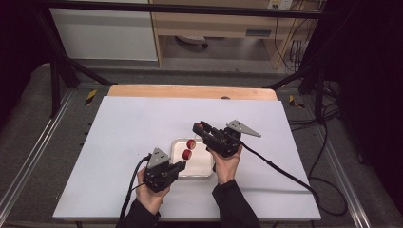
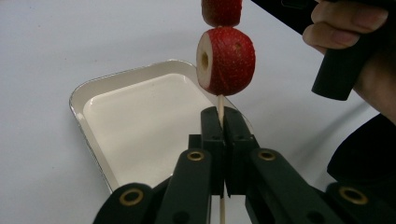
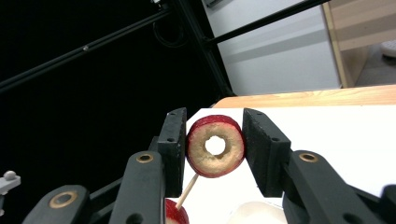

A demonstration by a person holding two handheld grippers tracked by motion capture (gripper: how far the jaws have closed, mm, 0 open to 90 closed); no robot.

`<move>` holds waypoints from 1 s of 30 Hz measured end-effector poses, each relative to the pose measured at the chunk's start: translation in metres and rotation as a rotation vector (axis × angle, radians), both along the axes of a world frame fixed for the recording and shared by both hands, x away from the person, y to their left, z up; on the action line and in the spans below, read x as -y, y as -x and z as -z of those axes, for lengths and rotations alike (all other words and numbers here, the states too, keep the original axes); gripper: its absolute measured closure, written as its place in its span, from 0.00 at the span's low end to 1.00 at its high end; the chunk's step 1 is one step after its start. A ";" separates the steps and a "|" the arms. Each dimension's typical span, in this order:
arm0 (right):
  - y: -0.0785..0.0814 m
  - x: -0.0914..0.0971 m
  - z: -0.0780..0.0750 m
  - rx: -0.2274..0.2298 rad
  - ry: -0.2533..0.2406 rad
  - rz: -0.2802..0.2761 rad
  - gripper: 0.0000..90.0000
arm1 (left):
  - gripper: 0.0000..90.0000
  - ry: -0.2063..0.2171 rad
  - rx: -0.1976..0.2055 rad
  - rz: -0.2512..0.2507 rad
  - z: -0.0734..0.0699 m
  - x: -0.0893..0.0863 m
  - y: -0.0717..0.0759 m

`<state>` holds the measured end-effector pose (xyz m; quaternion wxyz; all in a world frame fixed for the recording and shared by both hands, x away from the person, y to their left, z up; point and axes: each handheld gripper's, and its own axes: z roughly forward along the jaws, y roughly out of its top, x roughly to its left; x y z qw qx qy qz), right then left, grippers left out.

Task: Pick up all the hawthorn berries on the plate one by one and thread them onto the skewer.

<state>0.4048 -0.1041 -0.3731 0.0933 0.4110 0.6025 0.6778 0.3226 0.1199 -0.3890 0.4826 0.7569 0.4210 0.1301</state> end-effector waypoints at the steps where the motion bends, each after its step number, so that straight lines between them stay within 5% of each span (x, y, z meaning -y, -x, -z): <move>1: 0.001 0.000 0.000 0.003 0.004 0.005 0.69 | 0.99 0.005 -0.003 0.000 0.000 0.000 0.000; 17: 0.006 0.002 0.001 0.032 0.025 0.034 0.69 | 0.99 0.060 -0.038 -0.053 -0.001 -0.003 0.000; 22: 0.008 0.001 0.003 0.023 0.023 0.039 0.69 | 0.99 0.000 0.001 -0.030 0.001 0.007 0.005; 30: 0.011 0.001 0.002 0.018 0.005 0.035 0.69 | 0.99 -0.018 0.017 -0.019 0.000 0.011 0.007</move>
